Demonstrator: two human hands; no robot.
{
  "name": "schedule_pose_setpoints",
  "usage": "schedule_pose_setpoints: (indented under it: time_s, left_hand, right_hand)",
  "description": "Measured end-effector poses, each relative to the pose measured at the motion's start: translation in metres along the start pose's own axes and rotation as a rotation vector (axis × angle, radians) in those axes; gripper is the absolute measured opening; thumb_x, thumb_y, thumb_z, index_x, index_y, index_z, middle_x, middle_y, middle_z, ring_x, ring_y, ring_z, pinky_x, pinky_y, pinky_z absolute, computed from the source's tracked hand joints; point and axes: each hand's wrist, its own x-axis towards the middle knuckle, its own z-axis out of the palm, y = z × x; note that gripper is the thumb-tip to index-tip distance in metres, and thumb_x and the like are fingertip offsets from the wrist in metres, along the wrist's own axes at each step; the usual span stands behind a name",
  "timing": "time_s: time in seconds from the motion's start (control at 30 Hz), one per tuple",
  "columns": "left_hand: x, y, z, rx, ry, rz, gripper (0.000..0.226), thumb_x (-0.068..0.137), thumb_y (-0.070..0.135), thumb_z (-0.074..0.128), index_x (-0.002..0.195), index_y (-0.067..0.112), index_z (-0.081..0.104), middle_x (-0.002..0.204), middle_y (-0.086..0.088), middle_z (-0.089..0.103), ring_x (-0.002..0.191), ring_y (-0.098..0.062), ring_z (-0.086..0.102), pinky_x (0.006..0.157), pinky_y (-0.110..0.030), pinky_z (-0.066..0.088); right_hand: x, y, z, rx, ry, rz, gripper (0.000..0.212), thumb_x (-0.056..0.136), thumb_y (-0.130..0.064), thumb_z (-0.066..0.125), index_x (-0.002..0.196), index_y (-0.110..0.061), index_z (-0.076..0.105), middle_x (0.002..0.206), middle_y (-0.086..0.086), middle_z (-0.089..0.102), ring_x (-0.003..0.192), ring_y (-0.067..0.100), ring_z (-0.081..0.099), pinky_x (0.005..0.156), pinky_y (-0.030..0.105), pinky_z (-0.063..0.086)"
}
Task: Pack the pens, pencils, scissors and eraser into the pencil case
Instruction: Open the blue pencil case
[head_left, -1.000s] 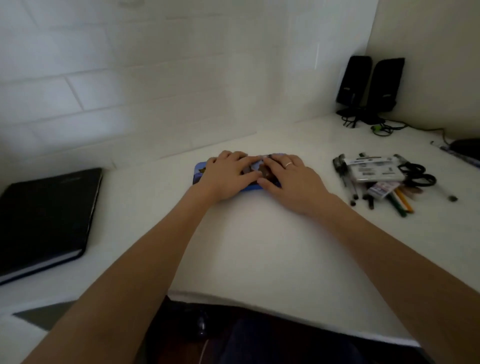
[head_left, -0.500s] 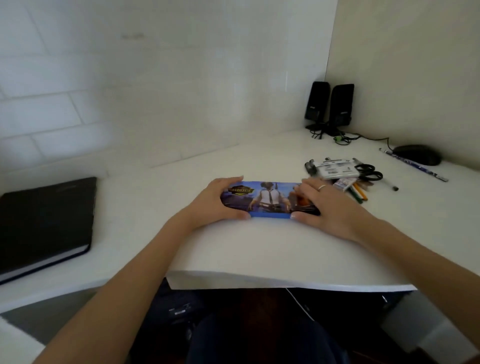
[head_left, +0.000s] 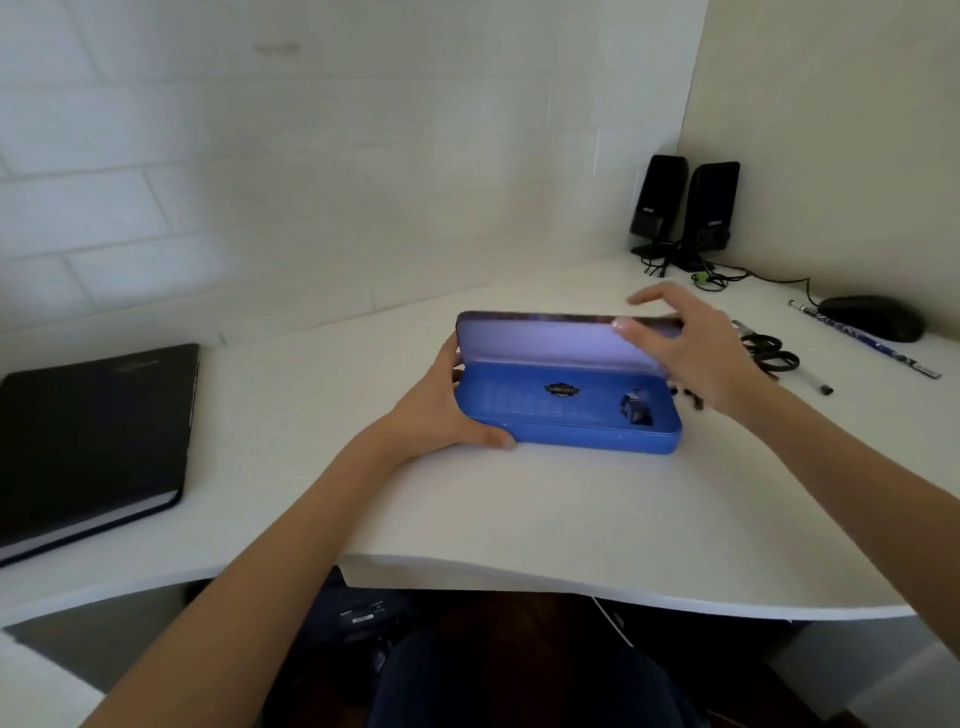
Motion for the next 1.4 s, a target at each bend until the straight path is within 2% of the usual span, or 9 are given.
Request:
schedule_pose_setpoints:
  time_s: [0.07,0.13,0.3,0.47,0.7,0.83,1.0,1.13,1.4]
  left_hand:
    - [0.000,0.001,0.000,-0.010,0.032,0.005,0.126,0.055,0.015,0.090,0.145,0.039,0.005,0.117,0.030,0.041,0.110,0.007,0.047,0.075,-0.003,0.044]
    - [0.001,0.002,0.001,-0.026,0.080,0.019,0.123,0.056,0.010,0.089,0.144,0.037,0.006,0.116,0.031,0.039,0.106,0.008,0.047,0.072,0.000,0.044]
    - [0.004,-0.001,-0.002,-0.108,0.170,0.021,0.126,0.056,0.015,0.089,0.144,0.039,0.002,0.131,0.019,0.035,0.118,-0.003,0.045,0.077,-0.002,0.044]
    - [0.006,-0.006,-0.001,0.039,0.175,-0.035,0.126,0.042,0.043,0.085,0.143,0.041,0.010,0.149,0.007,0.022,0.137,-0.012,0.026,0.109,-0.030,0.031]
    - [0.009,-0.006,0.003,0.263,0.160,-0.059,0.112,0.051,0.052,0.084,0.144,0.028,0.026,0.151,0.001,0.019,0.141,-0.017,0.014,0.105,-0.024,0.018]
    - [0.009,-0.005,0.006,0.314,0.171,-0.046,0.106,0.059,0.050,0.082,0.145,0.026,0.025,0.155,0.001,0.011,0.144,-0.017,0.005,0.113,-0.031,0.015]
    - [0.007,-0.002,0.007,0.363,0.171,-0.017,0.105,0.051,0.061,0.074,0.141,0.026,0.032,0.144,0.008,0.028,0.136,-0.012,0.027,0.112,-0.030,0.026]
    - [0.005,0.000,0.004,0.309,0.161,-0.019,0.108,0.048,0.055,0.078,0.141,0.030,0.029,0.141,0.008,0.034,0.131,-0.012,0.033,0.110,-0.034,0.031]
    - [0.009,0.002,0.003,0.216,0.189,-0.024,0.123,0.040,0.053,0.086,0.142,0.042,0.017,0.139,0.009,0.030,0.125,-0.008,0.036,0.107,-0.032,0.033]
  right_hand:
    - [0.010,0.007,0.010,0.094,0.147,0.065,0.046,0.076,-0.055,0.064,0.112,-0.030,0.049,0.103,0.007,0.065,0.076,0.027,0.063,0.069,0.043,0.059]
    - [0.017,0.013,0.024,0.164,0.239,0.082,0.050,0.080,-0.047,0.065,0.118,-0.023,0.045,0.111,0.007,0.063,0.080,0.027,0.061,0.067,0.039,0.055]
    - [0.033,0.015,0.049,0.146,0.346,0.085,0.026,0.087,-0.029,0.062,0.099,-0.009,0.049,0.090,0.009,0.060,0.078,0.023,0.051,0.064,0.029,0.038]
    - [0.055,0.022,0.061,-0.086,0.227,0.148,0.022,0.086,-0.011,0.059,0.106,-0.002,0.054,0.101,0.016,0.063,0.086,0.026,0.054,0.072,0.032,0.041]
    - [0.061,0.031,0.063,-0.323,0.039,0.139,0.028,0.090,-0.004,0.046,0.113,0.001,0.059,0.116,0.021,0.062,0.104,0.034,0.055,0.083,0.034,0.041]
    - [0.049,0.023,0.048,-0.265,0.024,-0.025,0.028,0.088,-0.019,0.061,0.115,-0.012,0.064,0.126,0.011,0.056,0.114,0.027,0.052,0.095,0.030,0.037]
    - [0.039,0.019,0.049,-0.302,-0.214,-0.068,0.009,0.079,-0.030,0.071,0.087,-0.027,0.067,0.097,-0.002,0.063,0.093,0.018,0.056,0.085,0.035,0.046]
    - [0.041,0.017,0.056,-0.292,-0.156,-0.062,0.010,0.082,-0.026,0.067,0.075,-0.024,0.061,0.074,-0.011,0.055,0.078,0.016,0.052,0.075,0.034,0.044]
    - [0.040,0.009,0.050,-0.112,0.085,-0.231,0.009,0.084,-0.012,0.063,0.075,-0.012,0.064,0.078,0.000,0.065,0.076,0.016,0.057,0.072,0.027,0.046]
